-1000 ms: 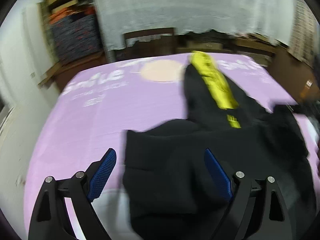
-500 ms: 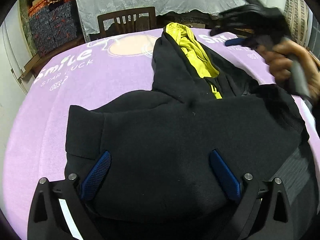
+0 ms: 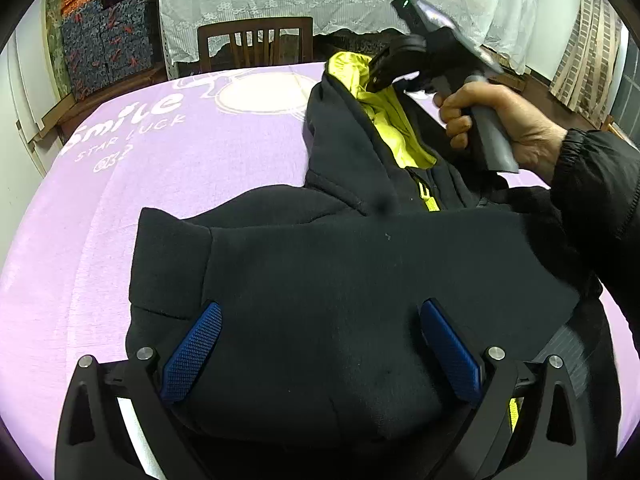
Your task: Fold large clothes
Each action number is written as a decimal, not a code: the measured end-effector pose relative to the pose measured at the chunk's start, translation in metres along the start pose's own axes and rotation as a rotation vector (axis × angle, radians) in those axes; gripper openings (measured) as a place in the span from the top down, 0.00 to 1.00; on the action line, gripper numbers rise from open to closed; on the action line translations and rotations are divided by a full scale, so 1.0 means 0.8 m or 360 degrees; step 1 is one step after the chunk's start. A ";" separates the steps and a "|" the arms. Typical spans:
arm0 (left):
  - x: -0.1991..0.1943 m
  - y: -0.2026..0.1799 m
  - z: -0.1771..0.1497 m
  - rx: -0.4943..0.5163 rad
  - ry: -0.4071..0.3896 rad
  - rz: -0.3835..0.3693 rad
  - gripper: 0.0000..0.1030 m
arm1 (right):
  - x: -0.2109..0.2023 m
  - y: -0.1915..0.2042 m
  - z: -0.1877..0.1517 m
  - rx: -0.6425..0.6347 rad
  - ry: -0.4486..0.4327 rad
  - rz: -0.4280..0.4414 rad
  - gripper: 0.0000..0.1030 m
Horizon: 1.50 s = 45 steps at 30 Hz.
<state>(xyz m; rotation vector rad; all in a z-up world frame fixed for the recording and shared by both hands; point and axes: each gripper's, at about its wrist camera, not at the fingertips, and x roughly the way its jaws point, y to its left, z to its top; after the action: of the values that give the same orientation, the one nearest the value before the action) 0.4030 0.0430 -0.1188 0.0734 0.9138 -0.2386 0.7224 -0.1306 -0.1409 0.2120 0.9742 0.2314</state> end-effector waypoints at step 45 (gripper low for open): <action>-0.073 -0.039 -0.067 -0.0142 0.0080 -0.0077 0.03 | -0.377 -0.011 -0.436 -0.0269 -0.0147 0.0363 0.39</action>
<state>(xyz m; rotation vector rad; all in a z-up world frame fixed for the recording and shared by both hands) 0.3202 0.0315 -0.1042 -0.0253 0.9760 -0.2416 0.2689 -0.1999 -0.0947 0.1771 0.8339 0.5067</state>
